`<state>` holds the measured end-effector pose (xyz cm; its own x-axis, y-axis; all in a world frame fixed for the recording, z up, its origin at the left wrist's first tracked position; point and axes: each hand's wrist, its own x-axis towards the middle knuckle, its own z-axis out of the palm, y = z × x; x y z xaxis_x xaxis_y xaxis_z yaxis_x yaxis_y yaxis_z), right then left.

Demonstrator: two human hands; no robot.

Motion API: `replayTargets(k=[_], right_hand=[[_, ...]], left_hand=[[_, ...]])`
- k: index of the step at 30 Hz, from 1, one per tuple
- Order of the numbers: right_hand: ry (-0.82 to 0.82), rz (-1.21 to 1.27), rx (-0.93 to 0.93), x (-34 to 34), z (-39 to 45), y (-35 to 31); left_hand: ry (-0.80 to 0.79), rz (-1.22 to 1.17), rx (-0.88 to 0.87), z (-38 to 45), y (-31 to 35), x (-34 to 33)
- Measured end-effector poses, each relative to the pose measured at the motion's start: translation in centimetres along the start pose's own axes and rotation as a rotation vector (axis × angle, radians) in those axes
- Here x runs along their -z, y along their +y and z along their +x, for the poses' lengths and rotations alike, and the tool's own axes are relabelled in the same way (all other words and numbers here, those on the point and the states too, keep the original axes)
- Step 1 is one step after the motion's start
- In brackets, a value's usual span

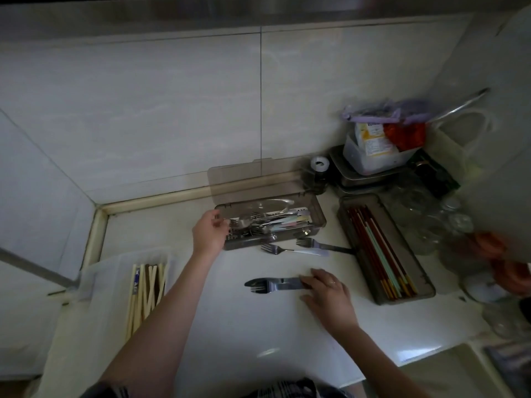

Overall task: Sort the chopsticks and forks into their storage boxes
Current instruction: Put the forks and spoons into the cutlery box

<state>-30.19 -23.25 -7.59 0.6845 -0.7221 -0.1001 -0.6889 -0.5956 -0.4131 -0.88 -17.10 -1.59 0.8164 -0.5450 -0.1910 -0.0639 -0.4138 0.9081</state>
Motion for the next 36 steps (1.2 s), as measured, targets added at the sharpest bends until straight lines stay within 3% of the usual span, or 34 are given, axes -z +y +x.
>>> replayTargets(k=[5,10,13,19,24,29,36], right_hand=[[0.076,-0.075,0.048,0.1,0.2,0.0],[0.142,-0.146,0.183,0.1,0.7,0.0],[0.098,-0.214,0.23,0.2,0.9,0.2],[-0.117,-0.236,0.067,1.4,2.3,-0.5],[-0.214,-0.26,0.007,1.8,3.1,-1.2],[-0.208,-0.276,0.038,1.5,2.4,-1.7],[-0.199,-0.115,0.005,2.3,2.3,-2.0]], left_hand=[[-0.068,0.343,-0.238,-2.8,0.6,-0.5],[-0.02,0.428,-0.454,-5.8,-0.7,-1.1],[-0.083,0.504,-0.576,-7.9,-2.4,-1.9],[-0.342,0.579,-0.511,-10.3,-5.5,-3.6],[-0.372,0.606,-0.492,-10.7,-5.5,-3.8],[-0.346,0.575,-0.485,-10.9,-5.5,-3.4],[-0.147,0.553,-0.622,-12.0,-5.3,-2.7]])
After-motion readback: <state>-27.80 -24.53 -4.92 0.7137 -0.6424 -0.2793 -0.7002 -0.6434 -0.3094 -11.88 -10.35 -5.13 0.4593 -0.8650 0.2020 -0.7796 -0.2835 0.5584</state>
